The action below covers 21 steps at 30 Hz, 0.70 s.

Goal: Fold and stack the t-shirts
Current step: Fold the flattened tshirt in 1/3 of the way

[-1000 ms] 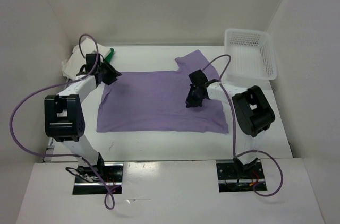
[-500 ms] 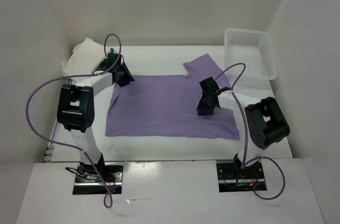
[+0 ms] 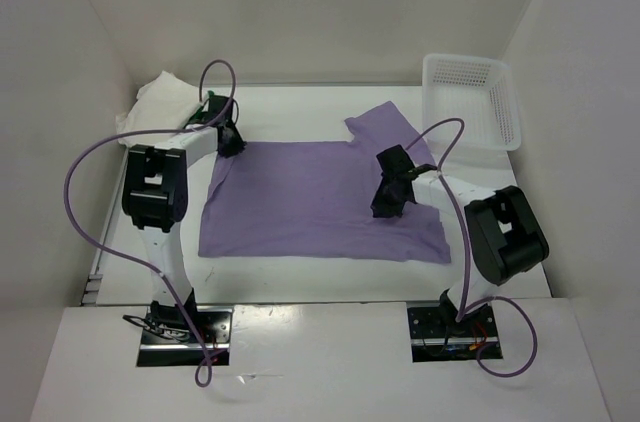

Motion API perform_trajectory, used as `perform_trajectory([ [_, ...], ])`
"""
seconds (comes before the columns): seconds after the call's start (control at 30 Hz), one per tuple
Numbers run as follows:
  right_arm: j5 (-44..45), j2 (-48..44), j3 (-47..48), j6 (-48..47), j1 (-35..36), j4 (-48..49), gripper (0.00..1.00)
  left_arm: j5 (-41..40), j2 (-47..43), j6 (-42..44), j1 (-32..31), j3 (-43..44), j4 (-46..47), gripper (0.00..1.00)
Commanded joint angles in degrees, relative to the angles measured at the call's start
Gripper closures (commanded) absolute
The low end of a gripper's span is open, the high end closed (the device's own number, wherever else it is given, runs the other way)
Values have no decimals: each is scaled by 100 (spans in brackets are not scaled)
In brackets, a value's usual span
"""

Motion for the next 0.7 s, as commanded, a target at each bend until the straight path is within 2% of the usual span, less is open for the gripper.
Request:
perform_trajectory([
  [0.0, 147, -284, -51, -41, -2, -122, 100, -197, 179, 325, 138, 275, -44, 79],
  [0.1, 199, -284, -51, -41, -2, -122, 100, -329, 285, 431, 200, 337, -236, 79],
  [0.27, 199, -284, -104, -41, -63, -175, 100, -688, -110, 572, 314, 135, -140, 79],
  [0.47, 199, -284, -104, -41, -125, -175, 100, -795, 38, 476, 1043, 283, -745, 79],
  [0.53, 199, -284, -104, -41, -125, -175, 100, -506, -153, 283, 1332, 110, -599, 79],
  [0.6, 199, -284, -104, -94, -125, -175, 100, -347, -548, 229, 1386, -75, -299, 73],
  [0.67, 147, -284, -104, -94, -125, -175, 100, -49, -847, 116, 1387, -146, -168, 71],
])
